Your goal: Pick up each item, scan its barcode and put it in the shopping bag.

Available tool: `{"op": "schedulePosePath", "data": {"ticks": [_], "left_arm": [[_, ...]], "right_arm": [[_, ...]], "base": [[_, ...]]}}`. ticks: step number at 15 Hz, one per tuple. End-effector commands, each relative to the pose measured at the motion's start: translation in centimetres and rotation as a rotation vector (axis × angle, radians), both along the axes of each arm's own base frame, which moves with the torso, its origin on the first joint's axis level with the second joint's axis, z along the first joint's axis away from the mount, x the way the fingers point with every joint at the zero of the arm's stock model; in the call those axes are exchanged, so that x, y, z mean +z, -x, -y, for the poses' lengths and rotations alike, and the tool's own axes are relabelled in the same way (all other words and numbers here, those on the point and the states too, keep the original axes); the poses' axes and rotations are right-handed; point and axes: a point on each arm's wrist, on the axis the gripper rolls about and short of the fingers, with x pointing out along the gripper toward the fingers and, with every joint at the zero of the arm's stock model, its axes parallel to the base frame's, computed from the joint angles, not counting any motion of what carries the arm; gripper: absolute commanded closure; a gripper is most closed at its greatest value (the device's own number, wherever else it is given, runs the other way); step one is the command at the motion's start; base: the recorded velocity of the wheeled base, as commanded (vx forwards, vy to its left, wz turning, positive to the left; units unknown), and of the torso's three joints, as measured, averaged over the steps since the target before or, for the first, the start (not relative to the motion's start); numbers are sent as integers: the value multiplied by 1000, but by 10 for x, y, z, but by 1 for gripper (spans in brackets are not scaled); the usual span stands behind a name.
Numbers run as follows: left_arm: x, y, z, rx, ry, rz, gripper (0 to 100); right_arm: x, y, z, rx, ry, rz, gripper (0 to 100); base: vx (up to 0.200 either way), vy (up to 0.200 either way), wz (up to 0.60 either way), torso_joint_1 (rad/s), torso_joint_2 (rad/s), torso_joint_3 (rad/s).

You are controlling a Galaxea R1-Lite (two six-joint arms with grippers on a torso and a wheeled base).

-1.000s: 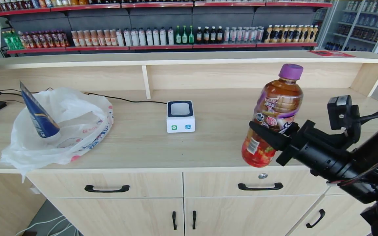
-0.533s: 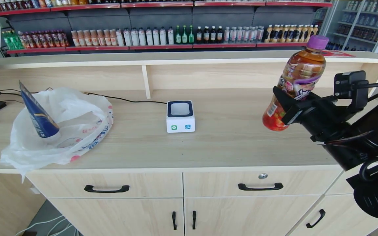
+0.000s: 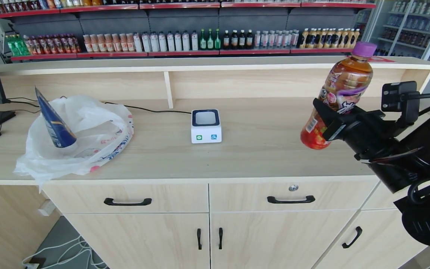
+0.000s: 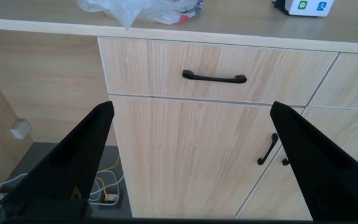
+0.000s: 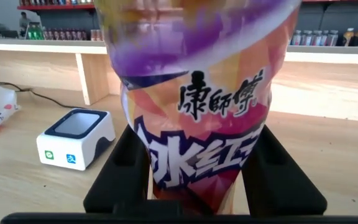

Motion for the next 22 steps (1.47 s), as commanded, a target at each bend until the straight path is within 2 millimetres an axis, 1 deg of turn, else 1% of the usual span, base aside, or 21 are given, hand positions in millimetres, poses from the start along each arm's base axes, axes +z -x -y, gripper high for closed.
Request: {"op": "schedulePosePath", "data": {"ticks": [1,19,22], "left_arm": [[0,0,0,0,1,1,0],[0,0,0,0,7,1,0],[0,0,0,0,4,1,0]], "right_arm": [[2,-1,0,4,-11,12,100],[2,5,3,5,-22,0,100],[3,5,2,7,-23,3,100]], "base": [[0,200,0,17,7,-7],[0,200,0,4,2,3],[0,0,0,0,0,0]]}}
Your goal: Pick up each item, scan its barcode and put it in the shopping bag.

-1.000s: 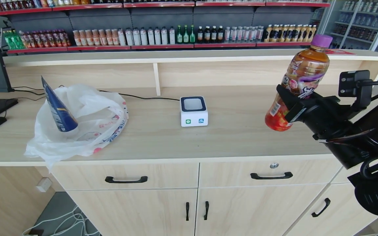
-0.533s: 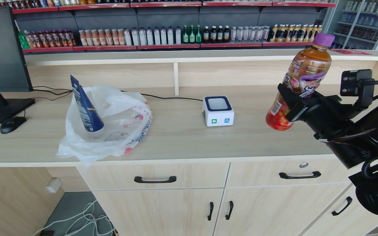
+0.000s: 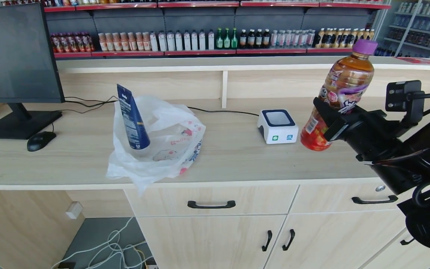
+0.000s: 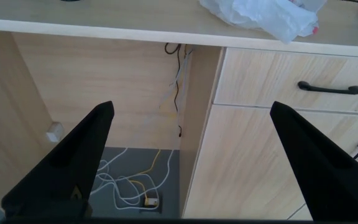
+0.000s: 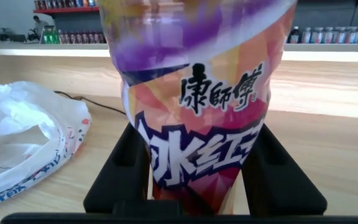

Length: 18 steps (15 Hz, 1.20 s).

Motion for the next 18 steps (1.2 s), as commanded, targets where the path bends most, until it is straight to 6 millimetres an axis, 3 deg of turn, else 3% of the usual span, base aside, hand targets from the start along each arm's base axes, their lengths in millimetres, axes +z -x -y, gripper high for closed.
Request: {"op": "schedulePosePath", "data": {"ticks": [1,3,6,9,15,18], "left_arm": [[0,0,0,0,0,1,0],[0,0,0,0,0,1,0],[0,0,0,0,-2,1,0],[0,0,0,0,0,1,0],[0,0,0,0,0,1,0],[0,0,0,0,0,1,0]], "right_arm": [[2,1,1,-4,-2,6,100],[3,2,1,-2,-4,10,100],[4,2,1,-2,-5,15,100],[9,2,0,-5,9,42,100],[18,-35,-15,44,137,165,100],[42,-48,-19,-87,199,210,100]], "base": [[0,0,0,0,0,0],[0,0,0,0,0,0],[200,0,0,-9,2,-3],[0,0,0,0,0,0],[0,0,0,0,0,0],[0,0,0,0,0,0]]}}
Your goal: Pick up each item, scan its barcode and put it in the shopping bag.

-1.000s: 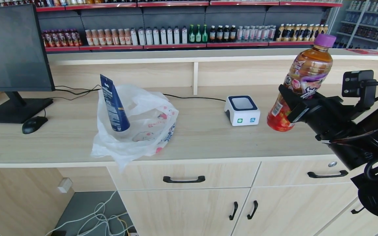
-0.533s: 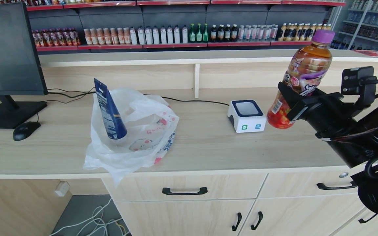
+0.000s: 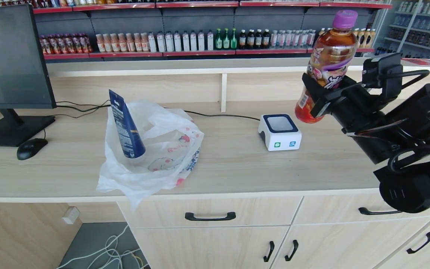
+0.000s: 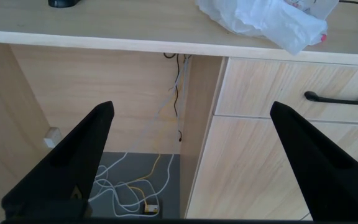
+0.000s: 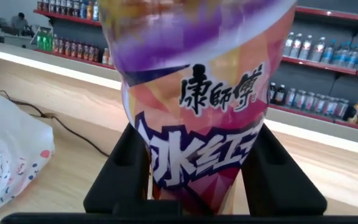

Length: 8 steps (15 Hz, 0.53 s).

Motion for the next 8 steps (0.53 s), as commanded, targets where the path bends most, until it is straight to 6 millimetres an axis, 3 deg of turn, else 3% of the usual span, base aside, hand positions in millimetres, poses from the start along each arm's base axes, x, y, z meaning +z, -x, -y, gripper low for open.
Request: {"op": "schedulePosePath", "data": {"ticks": [1,4,8], "left_arm": [[0,0,0,0,1,1,0],[1,0,0,0,-3,6,0],[1,0,0,0,-3,7,0]], "right_arm": [[11,-11,-6,-43,36,20,100],[2,-20,-12,-62,94,40,100],[-20,-34,-18,-35,327,129,100]], "base": [[0,0,0,0,0,0],[0,0,0,0,0,0],[0,0,0,0,0,0]]}}
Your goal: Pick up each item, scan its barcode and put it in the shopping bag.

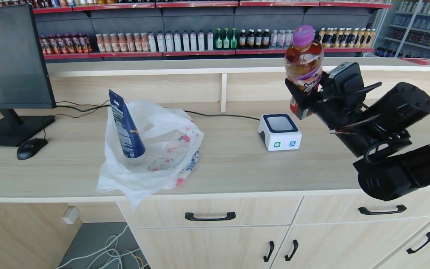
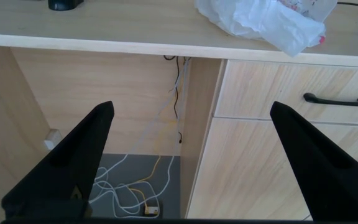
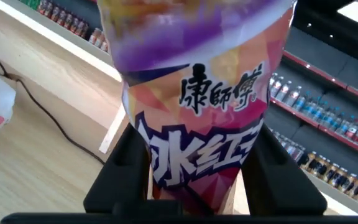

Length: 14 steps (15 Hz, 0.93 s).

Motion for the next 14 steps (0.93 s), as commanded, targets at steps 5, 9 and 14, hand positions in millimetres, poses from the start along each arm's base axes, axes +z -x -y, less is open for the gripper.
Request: {"op": "schedulePosePath", "data": {"ticks": [5,9,14], "left_arm": [[-1,0,0,2,-3,-7,0],[-1,0,0,0,-3,-7,0],[-1,0,0,0,-1,-7,0]], "right_arm": [[-16,-26,-7,16,142,101,100],[-27,-43,1,77,267,168,100],[-40,-57,8,109,319,182,100]], "base": [[0,0,0,0,0,0],[0,0,0,0,0,0],[0,0,0,0,0,0]]}}
